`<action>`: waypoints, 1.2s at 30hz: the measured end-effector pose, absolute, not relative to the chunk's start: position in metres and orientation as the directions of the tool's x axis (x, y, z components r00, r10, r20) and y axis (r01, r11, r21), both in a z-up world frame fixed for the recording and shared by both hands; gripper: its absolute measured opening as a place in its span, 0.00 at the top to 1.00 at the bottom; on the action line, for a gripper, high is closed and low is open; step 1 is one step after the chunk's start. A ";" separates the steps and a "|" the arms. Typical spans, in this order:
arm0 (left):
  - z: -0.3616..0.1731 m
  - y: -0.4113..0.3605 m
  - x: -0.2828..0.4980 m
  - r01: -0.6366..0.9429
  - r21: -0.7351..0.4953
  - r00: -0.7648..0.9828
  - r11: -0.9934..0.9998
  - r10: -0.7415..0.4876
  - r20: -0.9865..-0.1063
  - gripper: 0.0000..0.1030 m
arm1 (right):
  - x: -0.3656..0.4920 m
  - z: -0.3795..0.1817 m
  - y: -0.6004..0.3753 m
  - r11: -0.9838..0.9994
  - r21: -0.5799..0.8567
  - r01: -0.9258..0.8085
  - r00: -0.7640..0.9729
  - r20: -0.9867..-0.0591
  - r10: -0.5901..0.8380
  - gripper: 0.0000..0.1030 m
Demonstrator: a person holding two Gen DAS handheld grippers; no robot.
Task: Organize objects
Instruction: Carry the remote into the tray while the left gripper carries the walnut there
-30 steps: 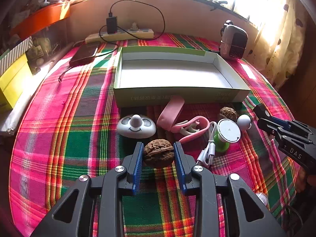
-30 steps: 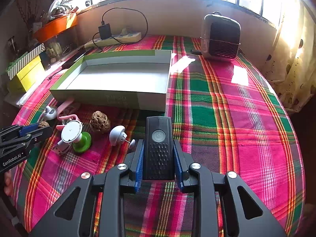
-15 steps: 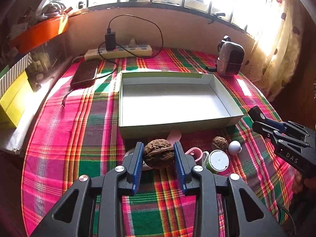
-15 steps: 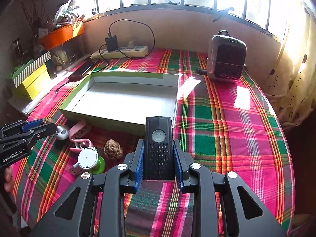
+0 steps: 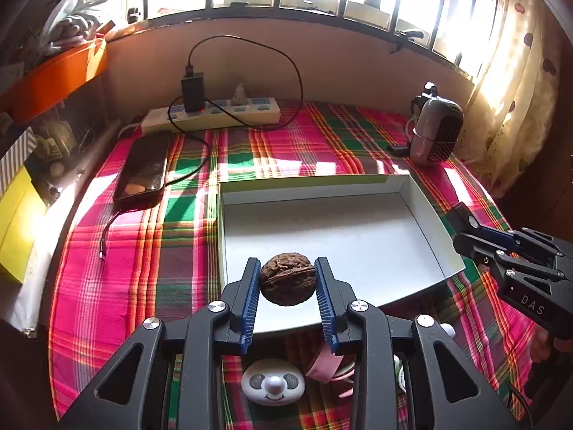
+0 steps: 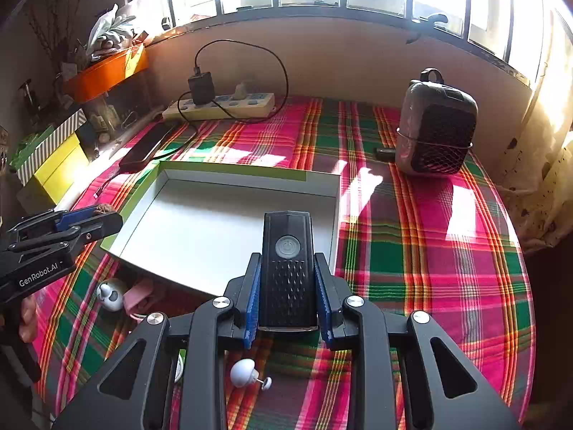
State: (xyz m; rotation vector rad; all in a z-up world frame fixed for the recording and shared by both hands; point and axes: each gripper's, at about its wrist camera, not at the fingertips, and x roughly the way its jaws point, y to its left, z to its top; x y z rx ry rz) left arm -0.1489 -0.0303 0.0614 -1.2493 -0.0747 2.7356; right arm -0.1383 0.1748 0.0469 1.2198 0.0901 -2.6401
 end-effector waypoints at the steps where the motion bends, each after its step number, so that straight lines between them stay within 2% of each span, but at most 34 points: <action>1: 0.060 -0.031 -0.156 -0.095 -0.096 -0.642 -0.991 0.135 -0.755 0.72 | -0.144 0.046 0.173 -0.971 0.043 0.234 -0.622 -0.761 -0.184 0.73; 16: 0.024 -0.024 -0.229 -0.100 -0.065 -0.575 -0.993 0.111 -0.811 0.72 | -0.216 0.010 0.158 -0.977 0.034 0.209 -0.555 -0.819 -0.147 0.73; 36: 0.009 -0.018 -0.250 -0.104 -0.013 -0.579 -0.995 0.071 -0.813 0.72 | -0.235 -0.012 0.151 -0.980 0.000 0.200 -0.546 -0.830 -0.111 0.73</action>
